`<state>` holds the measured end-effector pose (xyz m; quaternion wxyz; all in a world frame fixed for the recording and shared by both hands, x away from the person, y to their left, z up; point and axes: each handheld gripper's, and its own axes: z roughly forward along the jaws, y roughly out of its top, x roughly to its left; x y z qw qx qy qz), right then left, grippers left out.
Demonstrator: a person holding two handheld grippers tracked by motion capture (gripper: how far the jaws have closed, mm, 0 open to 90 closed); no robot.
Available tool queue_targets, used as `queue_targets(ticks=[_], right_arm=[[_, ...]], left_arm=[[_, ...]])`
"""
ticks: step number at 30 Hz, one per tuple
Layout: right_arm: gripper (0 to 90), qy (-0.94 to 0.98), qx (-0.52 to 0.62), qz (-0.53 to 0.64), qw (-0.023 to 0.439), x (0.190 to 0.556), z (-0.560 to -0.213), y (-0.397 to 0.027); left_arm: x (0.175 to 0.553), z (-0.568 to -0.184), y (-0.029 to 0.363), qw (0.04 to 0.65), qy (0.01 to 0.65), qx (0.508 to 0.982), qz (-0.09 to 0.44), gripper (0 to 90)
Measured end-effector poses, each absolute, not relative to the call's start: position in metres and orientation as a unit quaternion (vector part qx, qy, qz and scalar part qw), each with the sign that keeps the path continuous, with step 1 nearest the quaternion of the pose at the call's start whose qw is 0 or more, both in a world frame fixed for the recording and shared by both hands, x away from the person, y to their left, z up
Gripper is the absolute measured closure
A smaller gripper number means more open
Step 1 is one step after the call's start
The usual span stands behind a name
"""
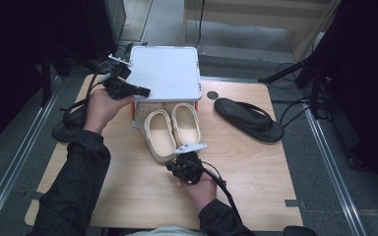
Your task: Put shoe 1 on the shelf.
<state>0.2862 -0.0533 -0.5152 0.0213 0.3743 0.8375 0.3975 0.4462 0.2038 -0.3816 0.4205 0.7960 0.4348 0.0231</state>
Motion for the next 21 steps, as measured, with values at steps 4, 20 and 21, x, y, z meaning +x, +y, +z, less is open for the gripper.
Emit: queue_targets(ticks=[4,20,21], right_arm=[[90.0,0.838,0.378,0.393,0.021,0.290,-0.521,-0.051],[90.0,0.841,0.381,0.383,0.034,0.308,-0.517,-0.029],[90.0,0.839,0.382,0.385,0.034,0.310,-0.516,-0.027]], left_arm=[[0.446,-0.382,0.204,0.421,0.434,0.796,0.022,90.0],[0.447,-0.382,0.204,0.420,0.437,0.795,0.020,90.0],[0.447,-0.382,0.204,0.420,0.437,0.795,0.020,90.0]])
